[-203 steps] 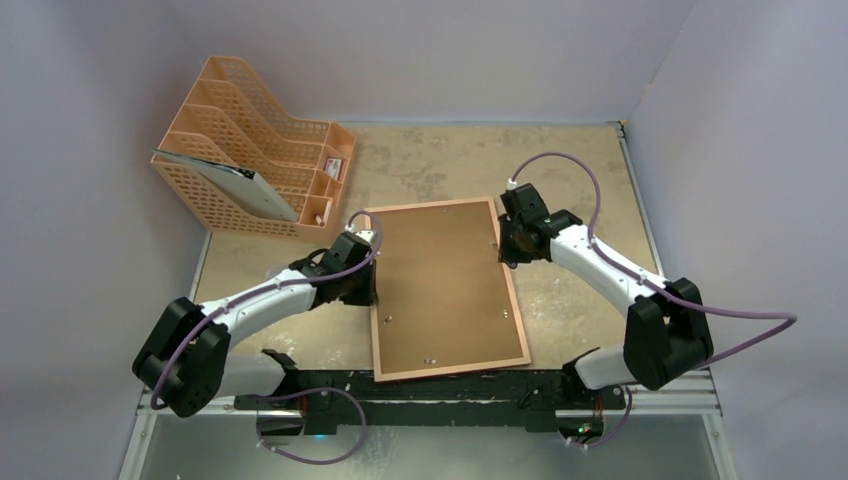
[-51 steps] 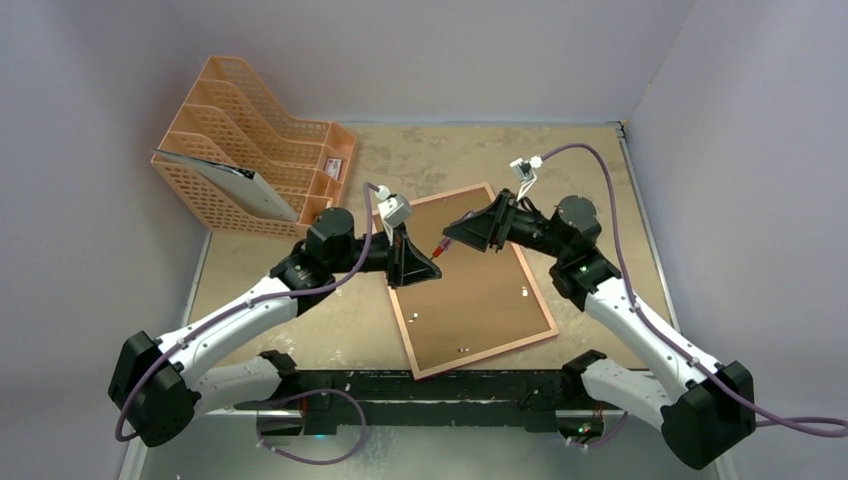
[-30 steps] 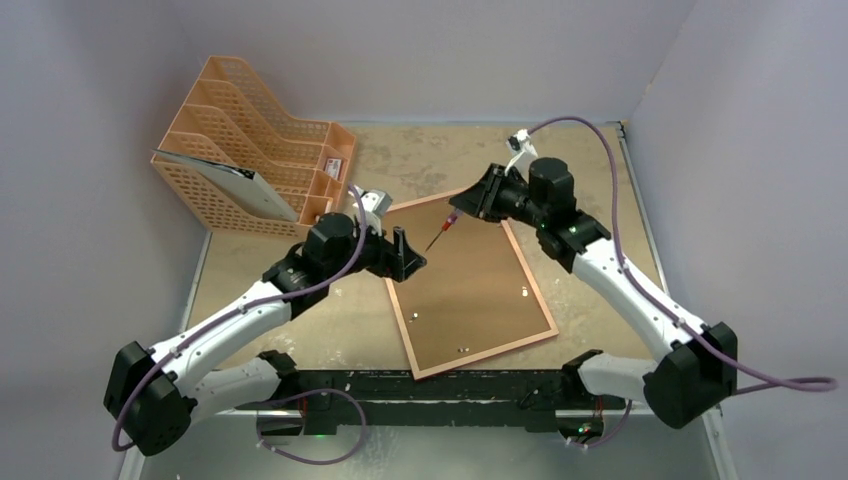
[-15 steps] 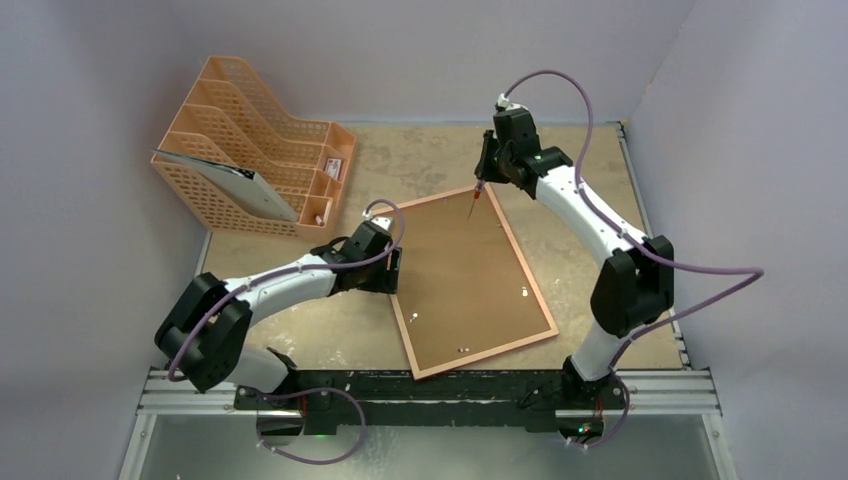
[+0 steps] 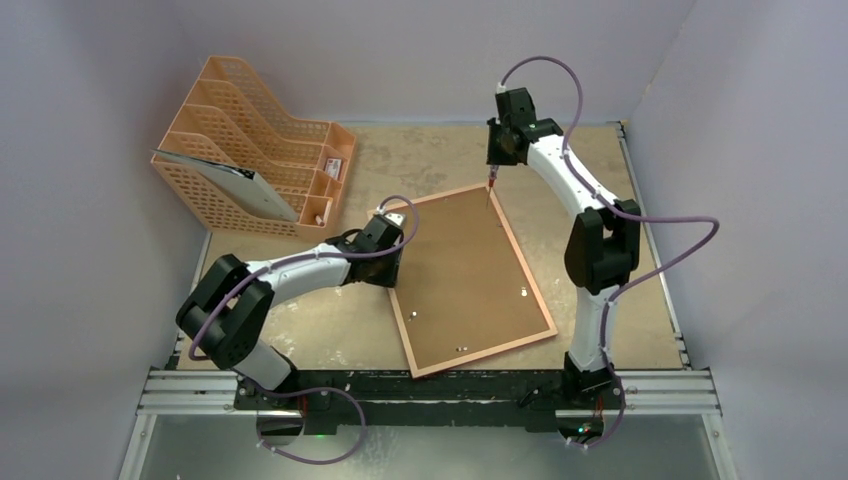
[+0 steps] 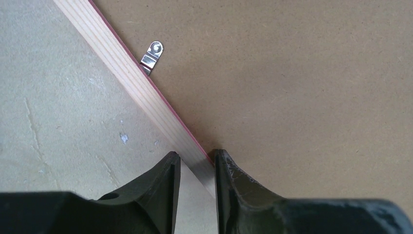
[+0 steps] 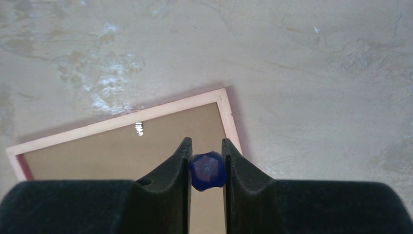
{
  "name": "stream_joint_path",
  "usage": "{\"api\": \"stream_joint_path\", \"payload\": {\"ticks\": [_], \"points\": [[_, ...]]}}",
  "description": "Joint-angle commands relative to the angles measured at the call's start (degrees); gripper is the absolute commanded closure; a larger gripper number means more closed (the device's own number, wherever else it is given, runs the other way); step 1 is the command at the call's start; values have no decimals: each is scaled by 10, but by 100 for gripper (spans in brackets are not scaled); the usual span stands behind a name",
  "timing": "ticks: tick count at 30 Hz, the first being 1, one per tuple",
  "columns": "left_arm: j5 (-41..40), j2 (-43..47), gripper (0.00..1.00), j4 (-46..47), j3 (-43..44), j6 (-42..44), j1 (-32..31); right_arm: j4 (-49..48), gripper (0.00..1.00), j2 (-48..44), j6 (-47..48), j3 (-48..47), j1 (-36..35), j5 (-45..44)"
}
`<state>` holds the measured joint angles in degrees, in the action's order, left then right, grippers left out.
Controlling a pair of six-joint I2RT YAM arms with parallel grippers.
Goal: Take the photo out of the frame
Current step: Release the photo frame item from the photo frame.
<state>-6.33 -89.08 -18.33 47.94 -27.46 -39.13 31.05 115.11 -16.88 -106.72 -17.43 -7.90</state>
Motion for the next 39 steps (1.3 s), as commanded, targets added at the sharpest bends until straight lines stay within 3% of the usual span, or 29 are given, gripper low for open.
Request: {"api": "stream_joint_path", "payload": {"ticks": [1, 15, 39], "points": [[-31, -31, 78, -37, 14, 79, 3, 65, 100, 31, 40, -66, 12, 9], [-50, -64, 84, -88, 76, 184, 4, 126, 100, 118, 80, -165, 26, -20], [-53, -71, 87, -73, 71, 150, 5, 119, 100, 89, 113, -38, 24, -40]]}}
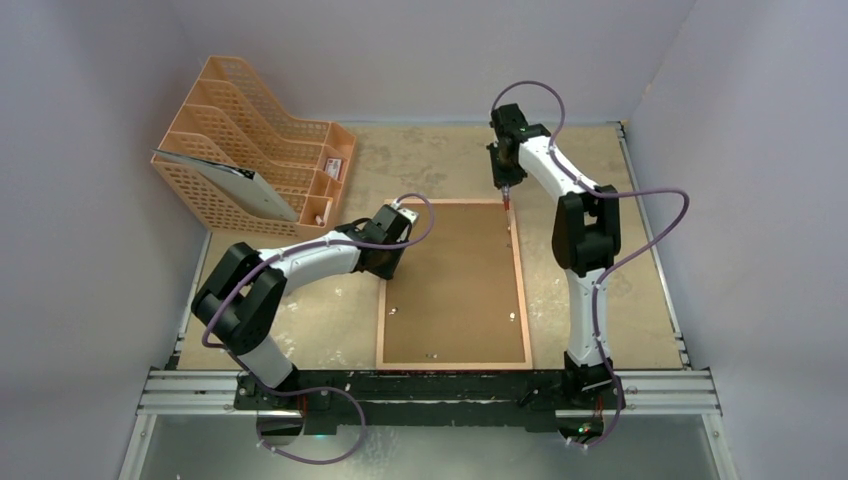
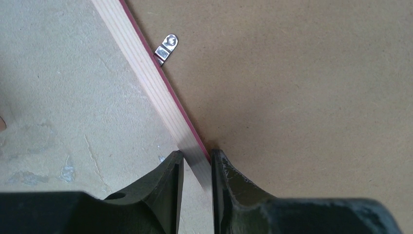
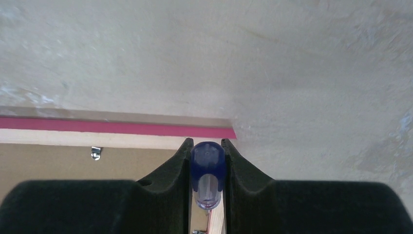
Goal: Take the photo out of the frame
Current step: Release the photo frame item from the photo frame.
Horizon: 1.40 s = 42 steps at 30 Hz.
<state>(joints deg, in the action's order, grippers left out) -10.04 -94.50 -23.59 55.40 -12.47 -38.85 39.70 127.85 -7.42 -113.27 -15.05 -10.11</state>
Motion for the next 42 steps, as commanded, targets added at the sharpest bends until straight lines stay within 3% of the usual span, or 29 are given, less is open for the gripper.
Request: {"api": "stream_joint_path", "payload": {"ticks": [1, 8, 12, 18, 29, 42], "points": [[-16, -19, 88, -20, -4, -4, 2, 30, 100, -43, 18, 34, 0, -13], [-23, -27, 100, -12, -9, -38, 2, 16, 100, -75, -9, 85, -1, 4], [-25, -31, 100, -9, -14, -49, 1, 11, 100, -104, -20, 93, -1, 19], [-17, -26, 100, -3, -20, -54, 2, -33, 100, -132, -52, 183, -1, 12], [-4, -23, 100, -1, -23, -48, 1, -52, 100, -124, -67, 105, -1, 5], [-4, -15, 100, -1, -29, -54, 2, -118, 100, -114, -68, 186, 0, -48]]}}
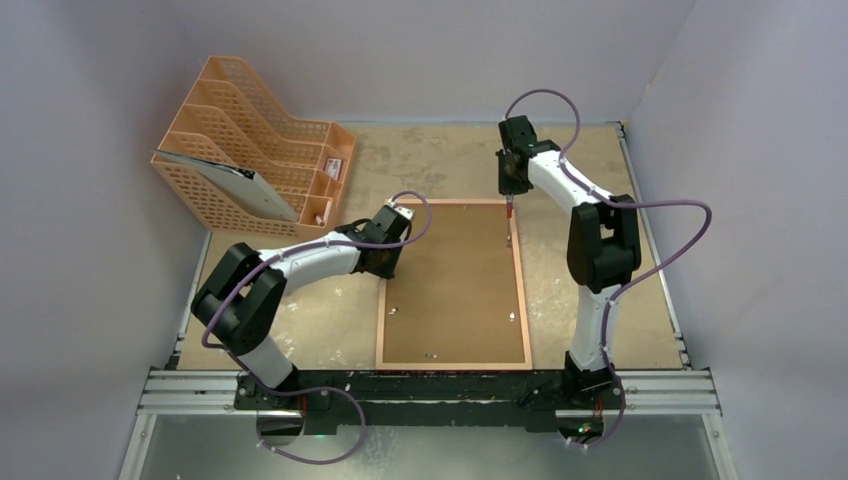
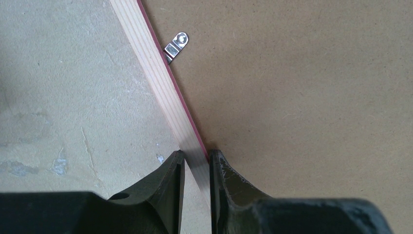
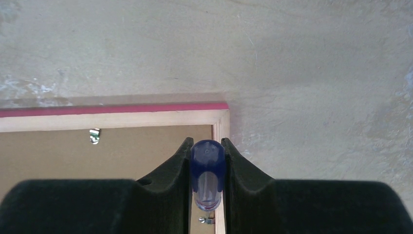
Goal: Take the photo out of the frame
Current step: Release the photo frame item from the photo frame.
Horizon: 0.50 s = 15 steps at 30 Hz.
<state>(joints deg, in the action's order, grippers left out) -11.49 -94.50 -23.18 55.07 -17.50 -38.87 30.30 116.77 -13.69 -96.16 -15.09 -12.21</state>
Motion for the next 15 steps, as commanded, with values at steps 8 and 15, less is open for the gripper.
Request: {"api": "stream_joint_path", "payload": {"ticks": [8, 15], "points": [[10, -7, 100, -4, -35, -10, 2, -41, 100, -13, -5, 52, 0, -31], [16, -1, 100, 3, -43, -18, 2, -57, 100, -41, -11, 101, 0, 0]]}}
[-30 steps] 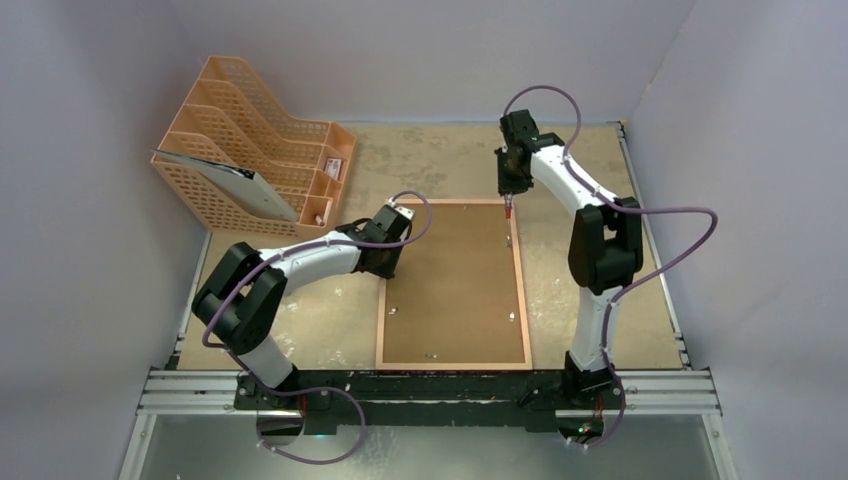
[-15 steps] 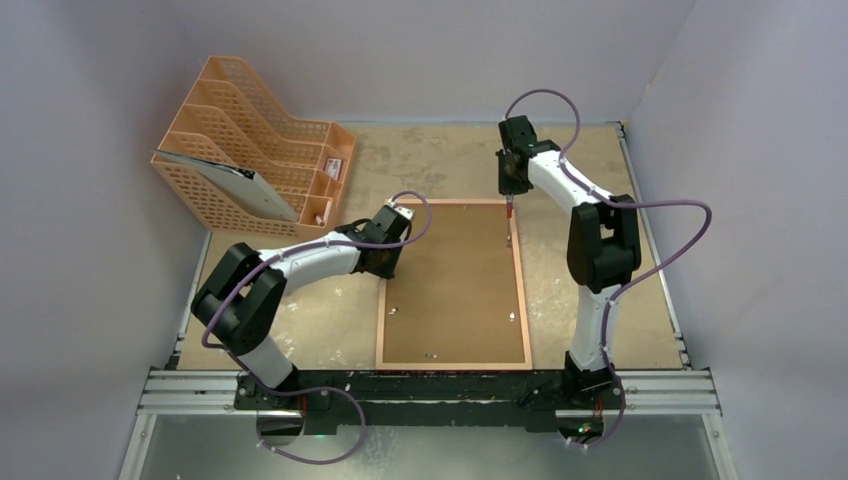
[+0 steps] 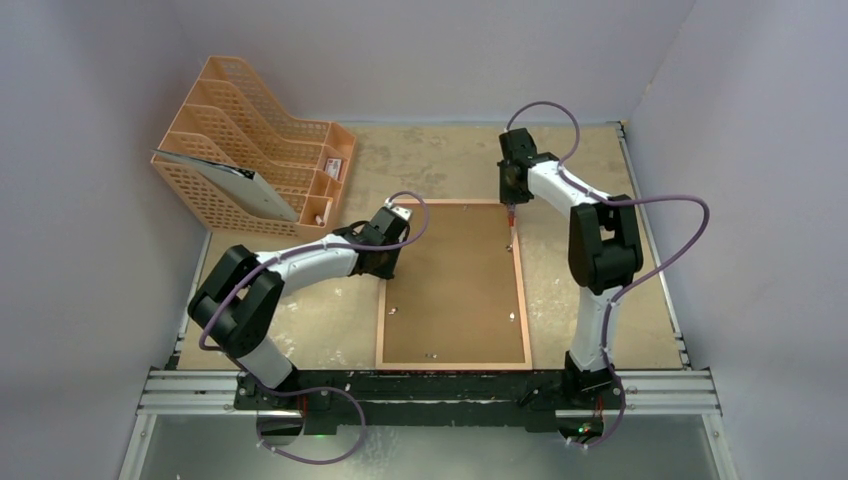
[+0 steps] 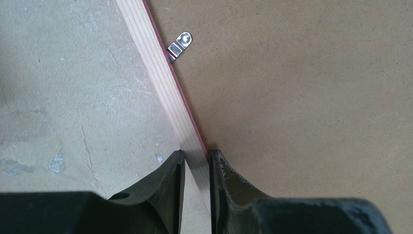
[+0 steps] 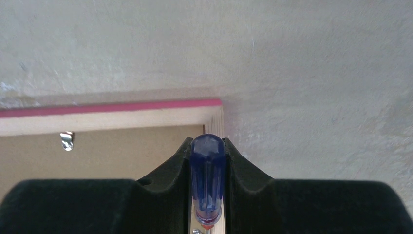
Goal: Take the photo out of the frame
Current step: Release the photo frame item from the photo frame.
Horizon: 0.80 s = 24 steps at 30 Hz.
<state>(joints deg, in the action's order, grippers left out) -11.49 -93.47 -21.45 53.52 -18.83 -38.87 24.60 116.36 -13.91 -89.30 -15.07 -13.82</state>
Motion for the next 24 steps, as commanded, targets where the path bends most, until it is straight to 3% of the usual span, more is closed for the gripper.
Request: {"api": "stream_joint_path", "payload": {"ticks": [1, 9, 24], "points": [[19, -11, 100, -13, -28, -6, 2, -5, 100, -41, -13, 38, 0, 21], [41, 0, 100, -8, -35, 2, 2, -28, 100, -57, -34, 52, 0, 48], [49, 6, 100, -7, -41, 3, 2, -51, 100, -78, -45, 35, 0, -26]]}}
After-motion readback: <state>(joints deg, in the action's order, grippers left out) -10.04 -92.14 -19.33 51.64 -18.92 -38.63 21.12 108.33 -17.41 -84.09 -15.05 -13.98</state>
